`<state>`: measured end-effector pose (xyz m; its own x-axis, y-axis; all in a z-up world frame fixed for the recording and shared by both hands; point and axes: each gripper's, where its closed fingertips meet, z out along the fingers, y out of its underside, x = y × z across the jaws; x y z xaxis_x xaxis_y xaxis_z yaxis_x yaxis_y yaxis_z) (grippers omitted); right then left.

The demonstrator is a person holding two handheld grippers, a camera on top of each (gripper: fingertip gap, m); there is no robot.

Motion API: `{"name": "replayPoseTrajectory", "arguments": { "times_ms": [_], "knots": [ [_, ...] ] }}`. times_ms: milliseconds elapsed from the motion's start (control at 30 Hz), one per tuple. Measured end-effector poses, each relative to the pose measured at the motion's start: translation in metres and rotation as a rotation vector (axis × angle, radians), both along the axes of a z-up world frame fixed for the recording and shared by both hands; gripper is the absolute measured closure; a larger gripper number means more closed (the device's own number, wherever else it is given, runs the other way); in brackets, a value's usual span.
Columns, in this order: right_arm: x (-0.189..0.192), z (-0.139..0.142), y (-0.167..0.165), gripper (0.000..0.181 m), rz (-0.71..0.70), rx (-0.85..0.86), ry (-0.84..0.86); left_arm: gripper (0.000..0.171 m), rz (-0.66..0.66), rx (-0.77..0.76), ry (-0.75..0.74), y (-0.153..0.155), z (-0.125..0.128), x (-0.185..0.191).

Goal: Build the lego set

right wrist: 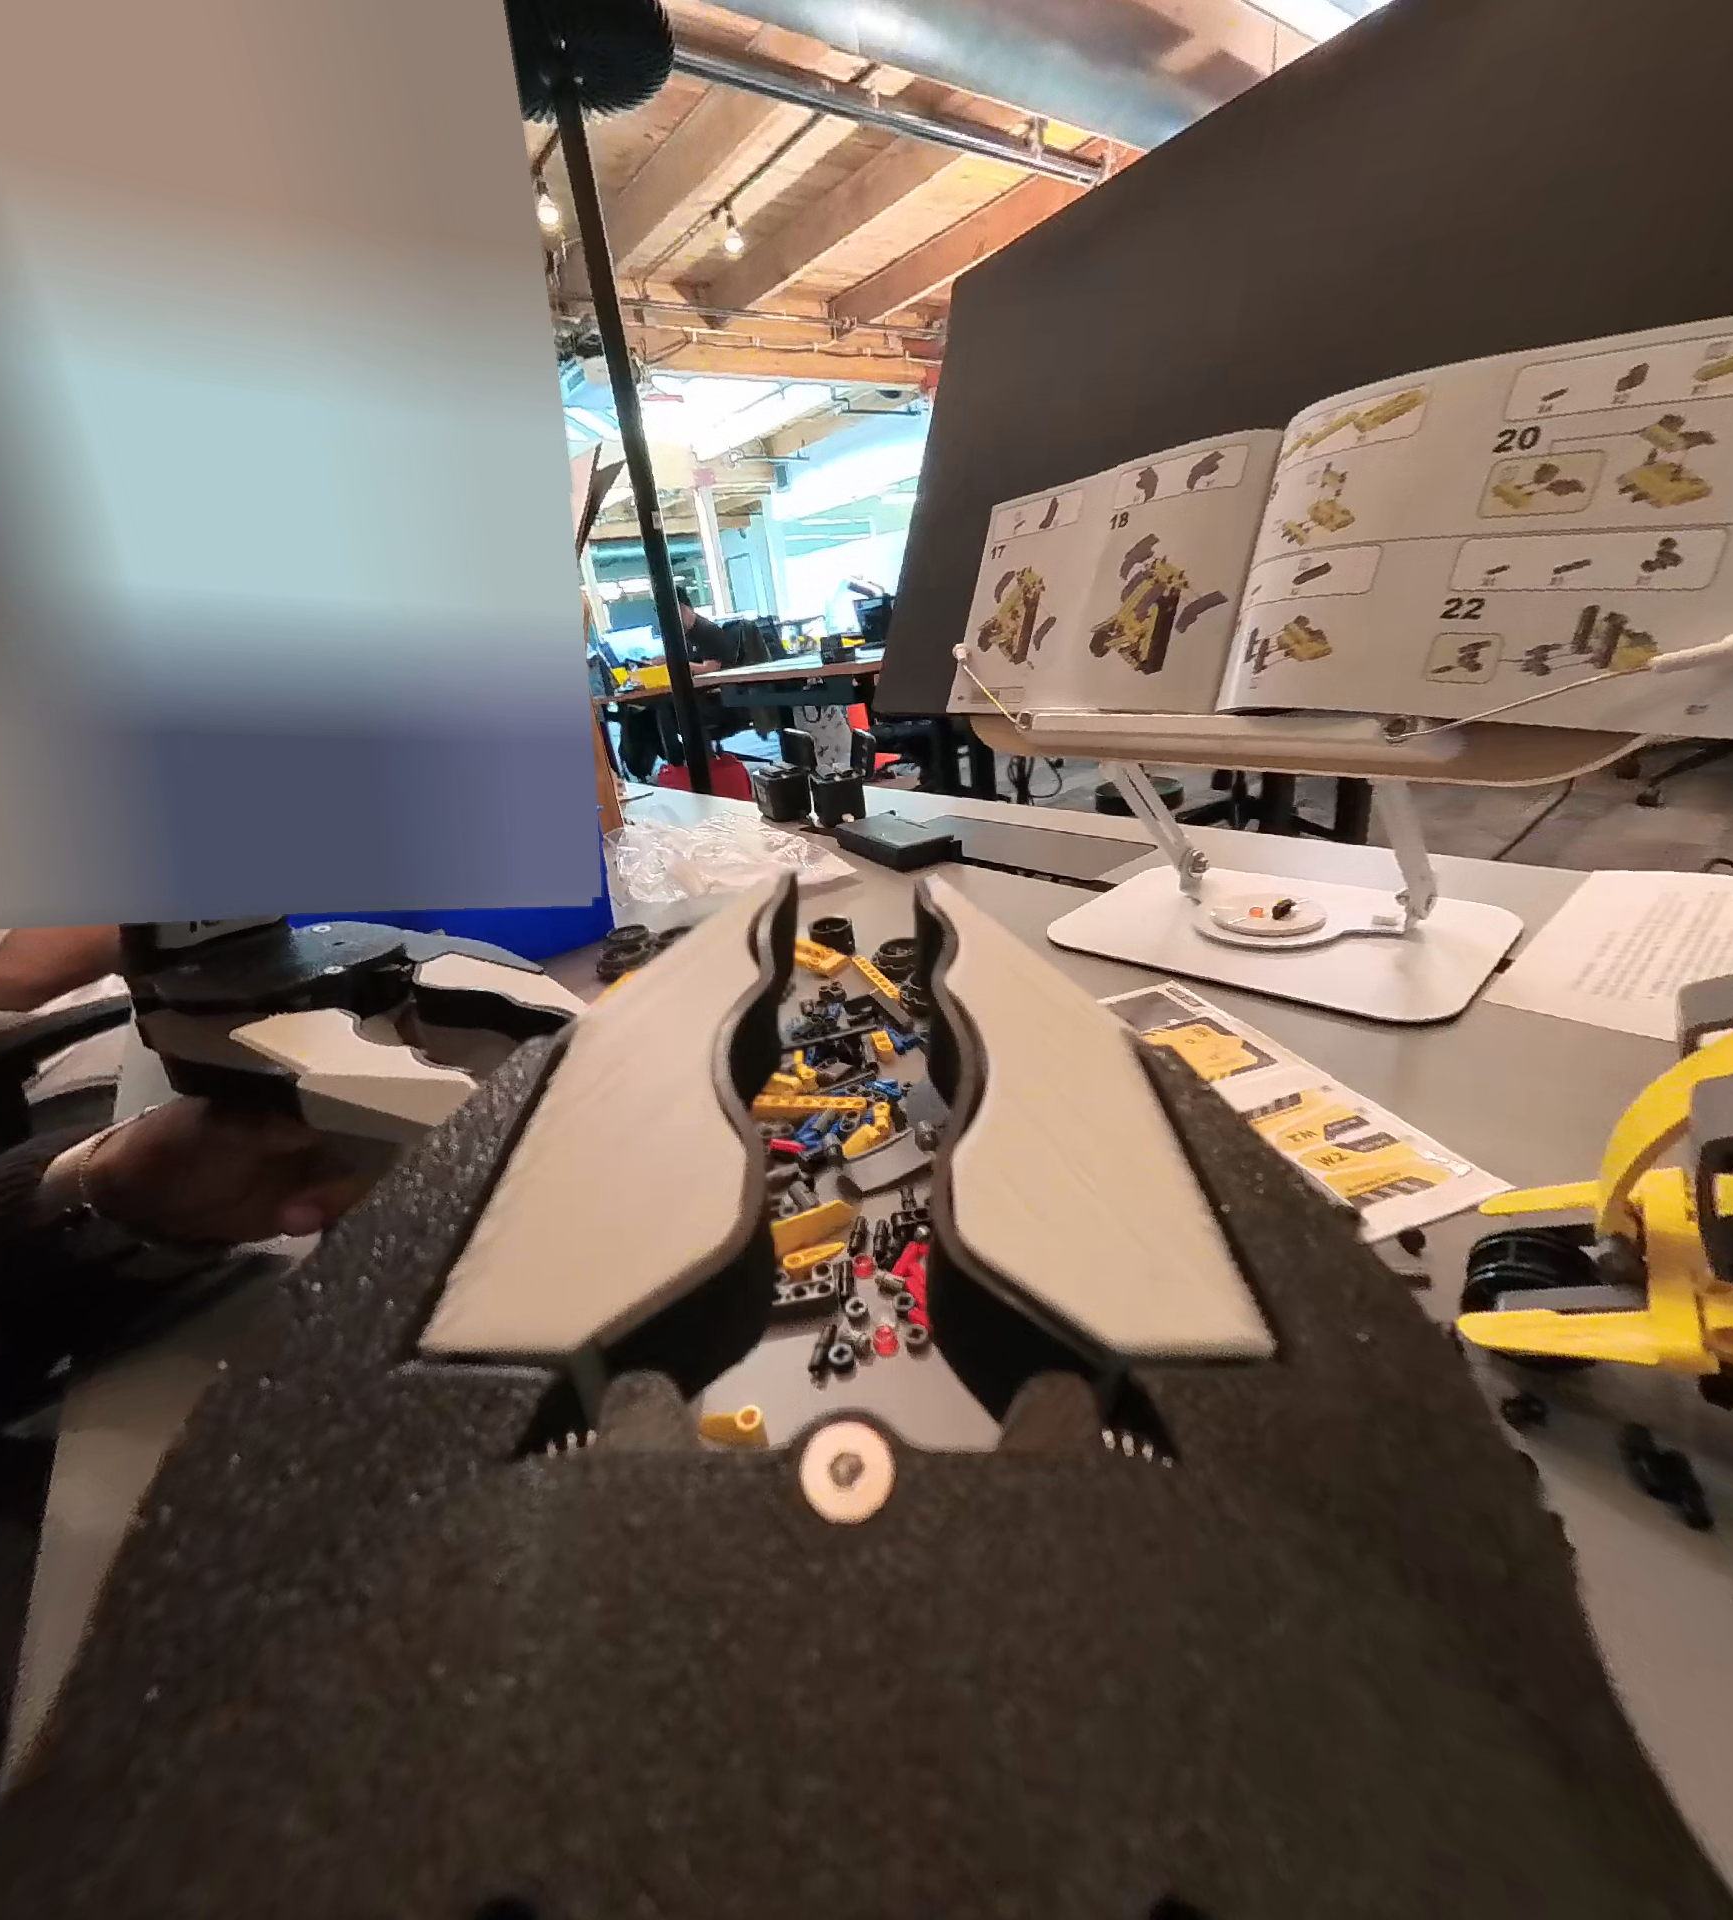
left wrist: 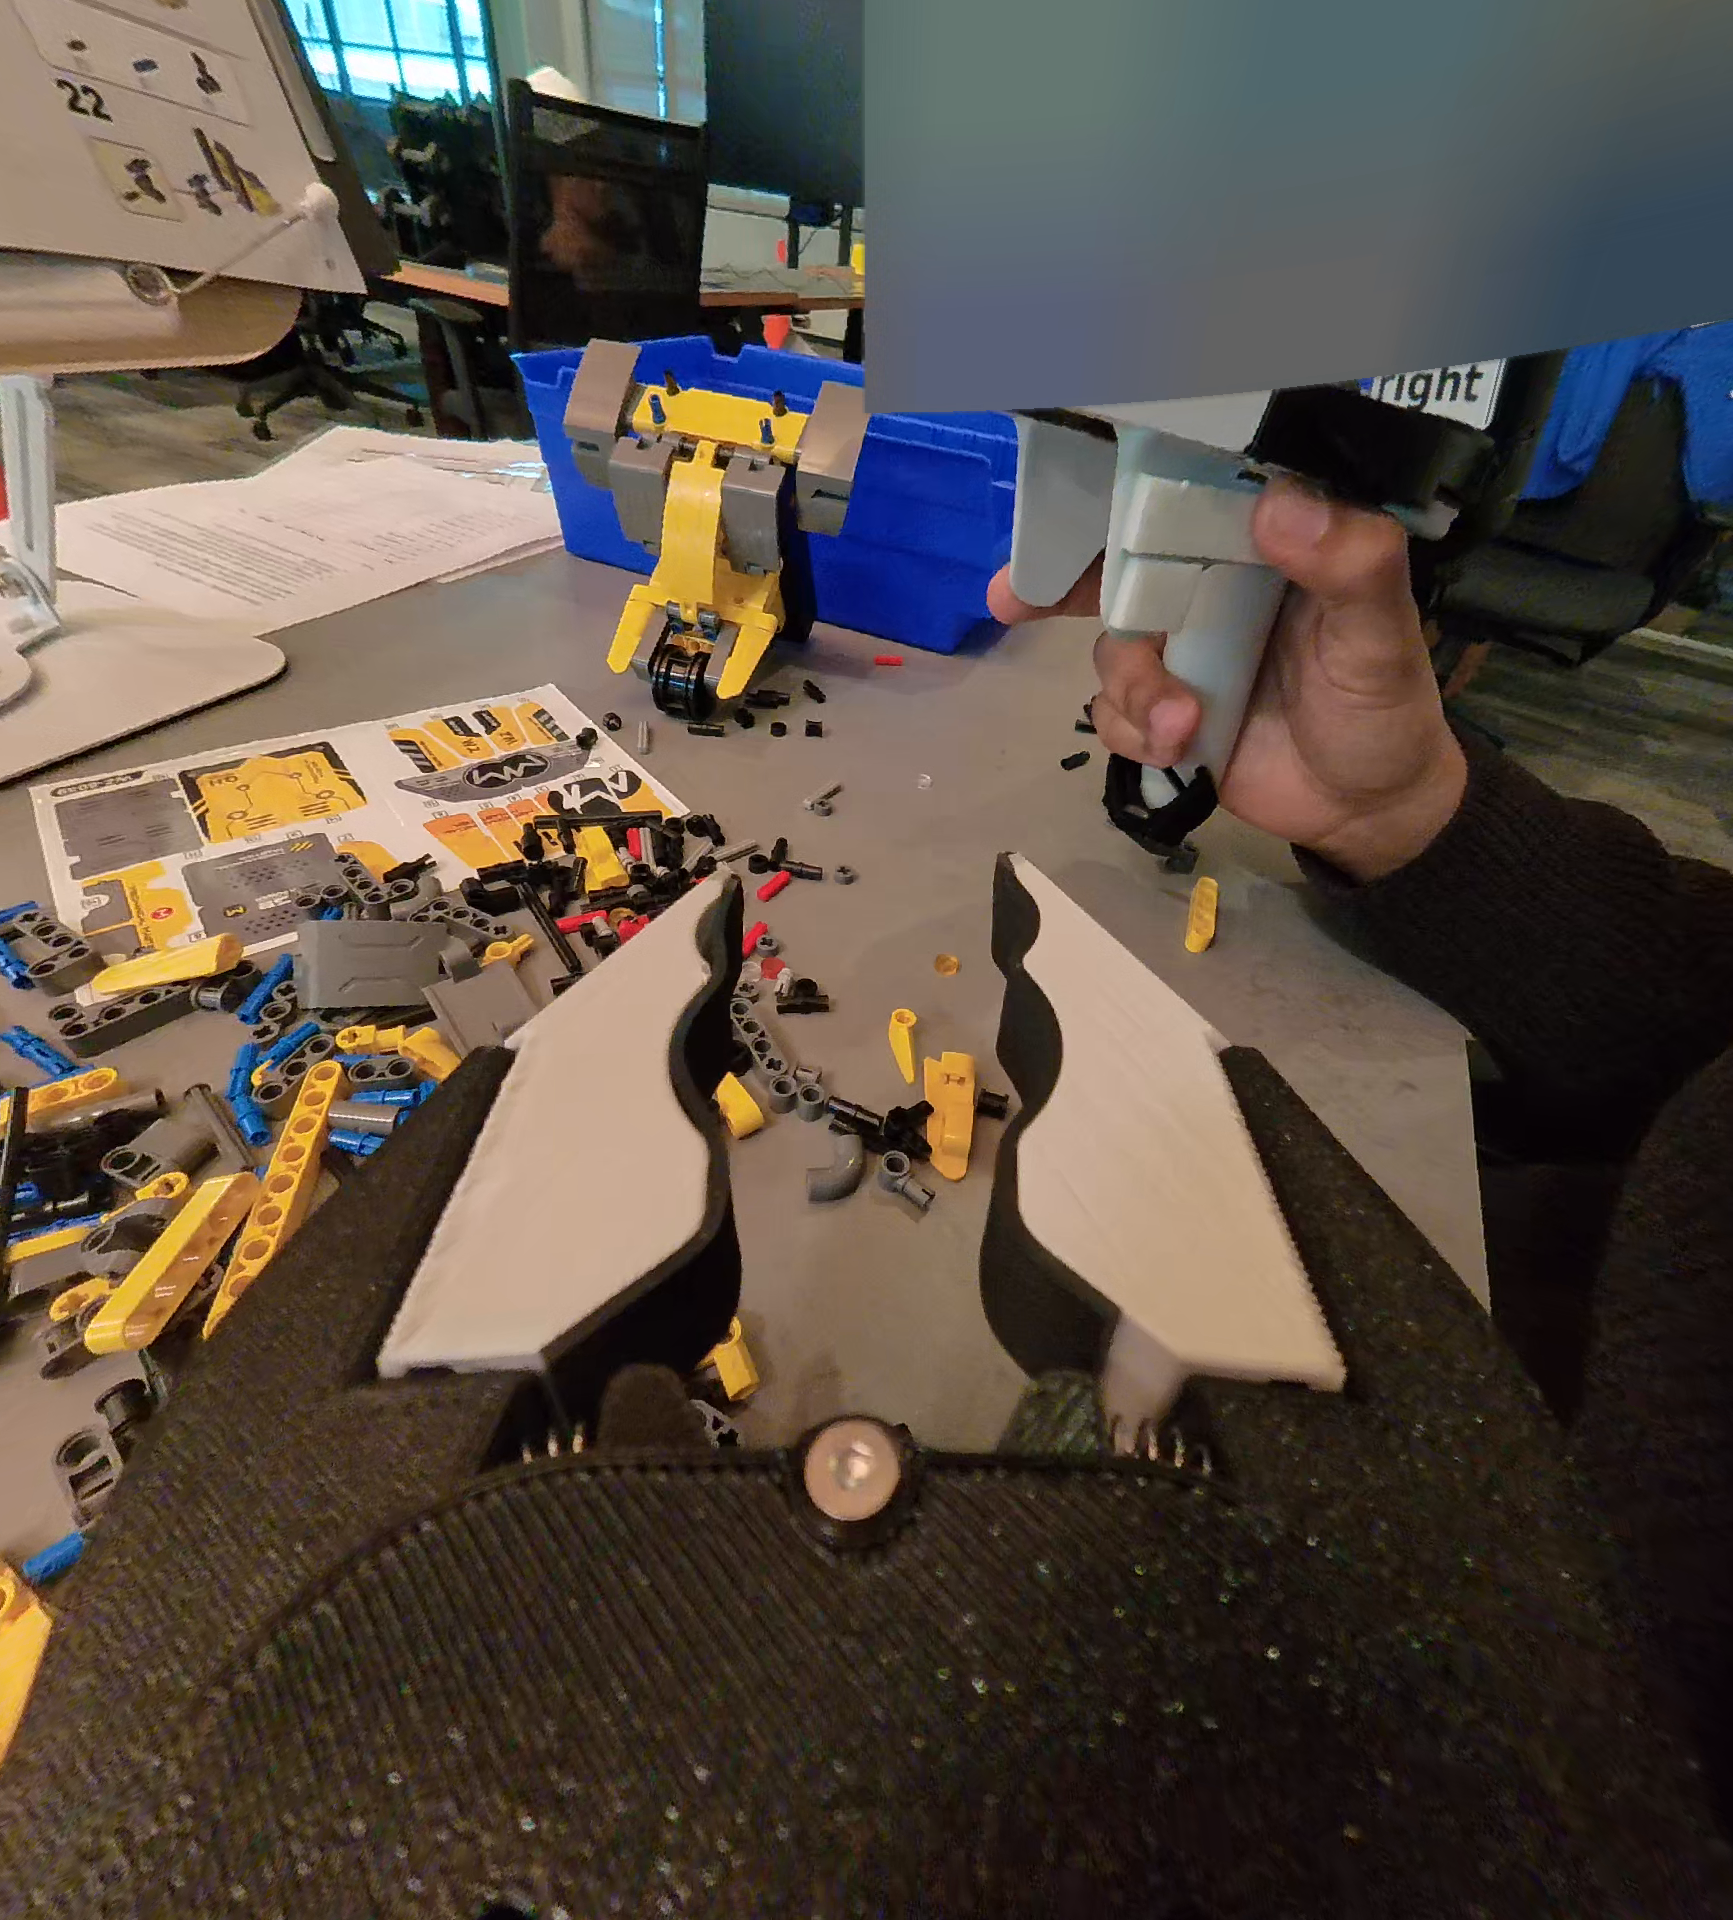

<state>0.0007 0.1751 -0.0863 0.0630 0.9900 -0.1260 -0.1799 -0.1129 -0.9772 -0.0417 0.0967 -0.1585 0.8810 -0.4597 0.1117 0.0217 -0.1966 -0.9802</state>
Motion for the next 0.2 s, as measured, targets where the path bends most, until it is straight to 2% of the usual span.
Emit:
{"name": "replayPoseTrajectory", "arguments": {
  "times_ms": [100,200],
  "knots": [
    [0.001,0.0,0.005,0.16,-0.015,-0.024,0.001,0.127,0.013,0.021,-0.017,0.0,0.006,-0.004],
    [0.0,-0.004,0.007,0.161,-0.033,-0.018,-0.015,0.13,0.009,0.093,-0.135,-0.006,0.026,-0.011]
  ]
}}
